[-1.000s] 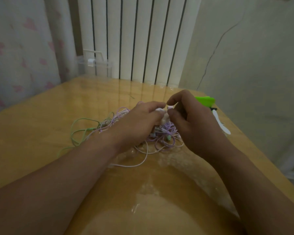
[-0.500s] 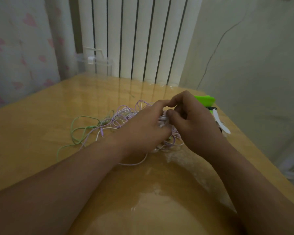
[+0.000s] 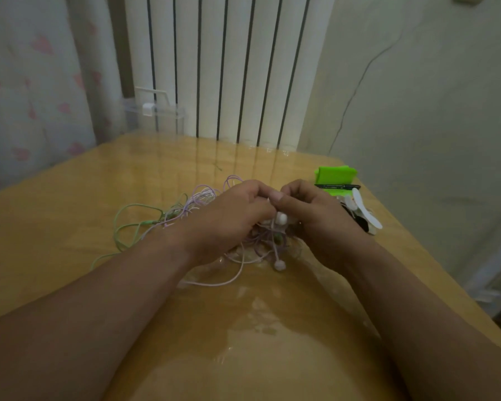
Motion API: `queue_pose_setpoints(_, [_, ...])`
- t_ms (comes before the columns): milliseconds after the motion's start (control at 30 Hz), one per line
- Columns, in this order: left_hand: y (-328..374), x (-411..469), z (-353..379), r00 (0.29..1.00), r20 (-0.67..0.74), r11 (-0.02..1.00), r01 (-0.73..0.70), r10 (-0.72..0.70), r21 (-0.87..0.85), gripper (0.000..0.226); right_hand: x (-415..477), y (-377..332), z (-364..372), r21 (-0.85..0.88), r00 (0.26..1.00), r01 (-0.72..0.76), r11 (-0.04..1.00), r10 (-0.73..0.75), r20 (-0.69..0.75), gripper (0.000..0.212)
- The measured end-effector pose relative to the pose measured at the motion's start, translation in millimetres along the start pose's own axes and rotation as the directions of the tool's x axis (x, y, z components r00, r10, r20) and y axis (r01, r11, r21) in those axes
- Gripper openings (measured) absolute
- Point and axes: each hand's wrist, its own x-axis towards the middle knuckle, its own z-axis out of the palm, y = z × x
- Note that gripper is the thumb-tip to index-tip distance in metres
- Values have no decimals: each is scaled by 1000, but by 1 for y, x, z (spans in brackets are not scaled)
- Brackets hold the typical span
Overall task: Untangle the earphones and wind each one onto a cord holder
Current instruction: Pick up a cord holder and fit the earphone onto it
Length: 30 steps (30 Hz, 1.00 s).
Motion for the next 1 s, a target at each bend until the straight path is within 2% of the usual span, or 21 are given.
queue_pose_setpoints(100, [0,1,1,1000,0,1000,10,-10,-11,21,2,2,0,16,1000,-8,1000,9,-28,15])
queue_pose_setpoints(233, [2,1,-5,998,-64,999,11,-13,-41,22,1,-2,2,70,995,3,998,4,-98,26])
queue_pose_setpoints(333, [7,0,-8,993,-118,992,-1,-14,-128,32,2,-5,2,49,987,-18,999,26,-157,33])
queue_pose_setpoints(400, [10,0,-10,983,-180,977,-11,-28,-214,36,2,-10,8,96,990,-86,992,97,-106,35])
queue_pose_setpoints(467, [12,1,-12,977,-210,953,-33,-33,-303,26,-3,-14,16,119,985,-171,978,170,13,31])
queue_pose_setpoints(533, [13,2,-14,977,-213,925,-54,-30,-377,23,-7,-11,20,-21,978,-155,988,157,140,24])
queue_pose_setpoints(600, [14,4,-14,973,-228,902,-75,-27,-425,23,-11,-6,19,-158,974,-116,981,143,173,30])
queue_pose_setpoints(867, [10,8,-13,968,-249,913,-99,-3,-395,24,-12,0,19,-202,990,-55,978,80,115,9])
queue_pose_setpoints(1000, [5,10,-19,967,-254,959,-81,10,-271,22,-6,-6,6,-112,997,-22,993,13,-76,9])
